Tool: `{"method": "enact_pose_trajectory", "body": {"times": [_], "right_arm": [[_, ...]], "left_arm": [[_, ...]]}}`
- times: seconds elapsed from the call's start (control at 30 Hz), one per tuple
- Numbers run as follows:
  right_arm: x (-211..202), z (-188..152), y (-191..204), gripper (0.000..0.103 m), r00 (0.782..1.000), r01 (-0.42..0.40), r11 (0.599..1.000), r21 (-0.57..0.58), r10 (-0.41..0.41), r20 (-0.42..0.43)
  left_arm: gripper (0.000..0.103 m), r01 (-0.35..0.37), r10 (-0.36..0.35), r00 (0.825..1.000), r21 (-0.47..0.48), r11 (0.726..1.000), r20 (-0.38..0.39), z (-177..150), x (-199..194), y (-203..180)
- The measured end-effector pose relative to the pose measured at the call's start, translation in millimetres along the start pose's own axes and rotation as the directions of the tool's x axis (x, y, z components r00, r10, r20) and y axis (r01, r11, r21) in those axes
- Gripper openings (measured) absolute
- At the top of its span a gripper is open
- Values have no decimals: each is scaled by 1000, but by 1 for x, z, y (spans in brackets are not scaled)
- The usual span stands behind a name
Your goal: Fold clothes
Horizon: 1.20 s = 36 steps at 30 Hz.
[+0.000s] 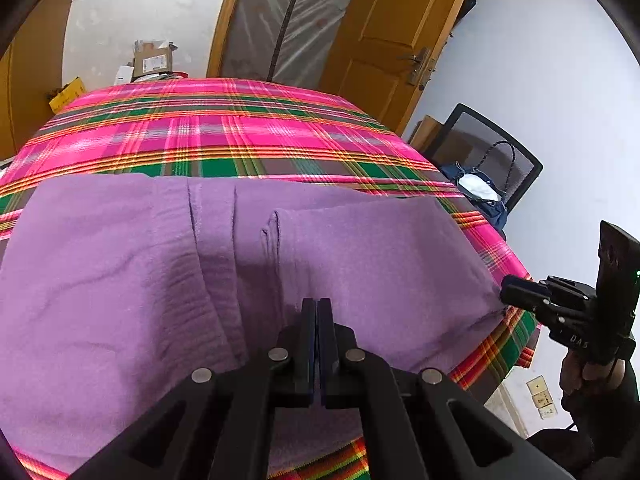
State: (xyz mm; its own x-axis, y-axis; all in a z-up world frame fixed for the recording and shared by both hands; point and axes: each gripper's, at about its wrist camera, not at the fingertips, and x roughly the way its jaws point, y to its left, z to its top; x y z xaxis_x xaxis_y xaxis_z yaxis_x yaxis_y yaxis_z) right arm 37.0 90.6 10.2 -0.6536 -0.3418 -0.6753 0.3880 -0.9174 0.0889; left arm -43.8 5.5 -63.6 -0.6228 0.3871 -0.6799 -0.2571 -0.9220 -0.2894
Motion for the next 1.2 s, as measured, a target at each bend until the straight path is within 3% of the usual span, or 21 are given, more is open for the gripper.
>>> {"method": "enact_pose_trajectory", "body": {"times": [0.5,0.77,1.2], "right_arm": [[15,-1,-10,21,999,-43,992,119,41,17],[16,17,-6,22,997,-57,992,117,50,56],[31,27,-14,22,998,-61,985,159,58,29]], "left_arm": [[1,-55,55,998,19,998,-17,-4,2,-5],[1,-78,78,997,33,996,14,13,-7,-8],[1,-98,98,995,7,995,-27,39,44,3]]}}
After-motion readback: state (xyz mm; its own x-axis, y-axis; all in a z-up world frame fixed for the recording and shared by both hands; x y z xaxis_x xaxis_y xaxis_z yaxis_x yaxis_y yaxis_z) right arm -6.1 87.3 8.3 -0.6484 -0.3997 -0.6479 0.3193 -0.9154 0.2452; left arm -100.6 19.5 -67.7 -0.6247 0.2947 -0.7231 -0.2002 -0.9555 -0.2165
